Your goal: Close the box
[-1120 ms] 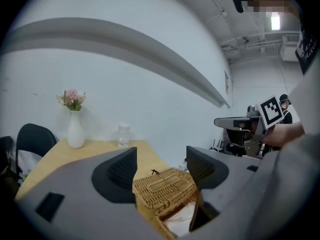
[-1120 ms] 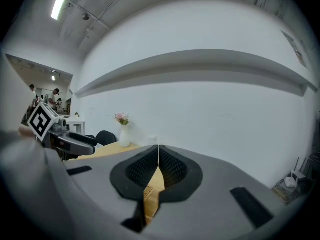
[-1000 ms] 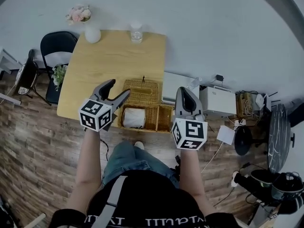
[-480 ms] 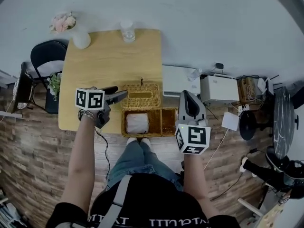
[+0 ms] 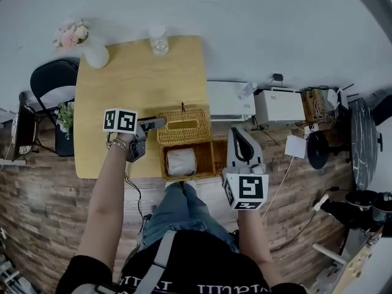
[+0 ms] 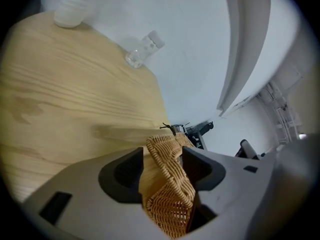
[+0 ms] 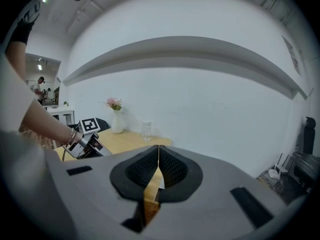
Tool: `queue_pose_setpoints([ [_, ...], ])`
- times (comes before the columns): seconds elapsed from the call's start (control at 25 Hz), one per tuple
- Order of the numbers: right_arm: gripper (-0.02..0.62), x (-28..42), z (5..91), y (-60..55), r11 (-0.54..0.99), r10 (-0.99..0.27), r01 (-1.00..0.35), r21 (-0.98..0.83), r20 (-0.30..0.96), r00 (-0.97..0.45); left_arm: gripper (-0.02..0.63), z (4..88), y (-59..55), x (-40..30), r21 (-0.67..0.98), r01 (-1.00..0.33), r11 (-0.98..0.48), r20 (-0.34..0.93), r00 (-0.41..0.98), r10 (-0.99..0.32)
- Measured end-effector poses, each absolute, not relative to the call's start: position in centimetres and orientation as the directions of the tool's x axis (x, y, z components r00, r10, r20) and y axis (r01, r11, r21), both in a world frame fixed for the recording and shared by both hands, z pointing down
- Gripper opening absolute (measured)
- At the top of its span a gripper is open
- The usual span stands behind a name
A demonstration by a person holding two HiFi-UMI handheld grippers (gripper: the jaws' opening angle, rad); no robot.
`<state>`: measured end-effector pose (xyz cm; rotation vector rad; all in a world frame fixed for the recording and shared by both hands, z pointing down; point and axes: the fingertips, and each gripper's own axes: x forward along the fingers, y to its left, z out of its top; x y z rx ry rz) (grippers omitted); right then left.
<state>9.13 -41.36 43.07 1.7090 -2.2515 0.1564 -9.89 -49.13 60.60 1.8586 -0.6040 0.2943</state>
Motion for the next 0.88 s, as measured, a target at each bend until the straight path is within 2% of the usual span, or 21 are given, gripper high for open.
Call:
queue_pose_setpoints([
  [0.2, 0.015, 9.0, 43.7, -40.7, 0.259, -0.92, -0.96, 0.109, 0.33, -0.211, 0.206, 60.9, -50.5, -9.6, 0.856, -0.472, -0.209, 0.405, 0.865, -0.296],
  [0.28, 0.015, 8.8, 43.6, -40.6, 0.253, -0.921, -0.961, 0.112, 0.331, -0.204, 0.132, 60.9, -51.0, -9.7, 0.854, -0.477, -0.209, 0.398, 0.857, -0.328],
  [0.6, 0.015, 7.8, 43.9, -39.9, 0.244, -0.921, -0.961, 0.129, 0.341, -0.188, 0.121, 59.5, -51.5, -9.8, 0.817, -0.498, -0.29, 0.371, 0.84, -0.397],
  [0.88, 0.015, 7.1, 42.9, -39.2, 0.232, -0.928, -0.964, 0.127, 0.327, -0.181, 0.118, 56.4, -51.4, -10.0, 0.694, -0.57, -0.439, 0.381, 0.809, -0.448],
])
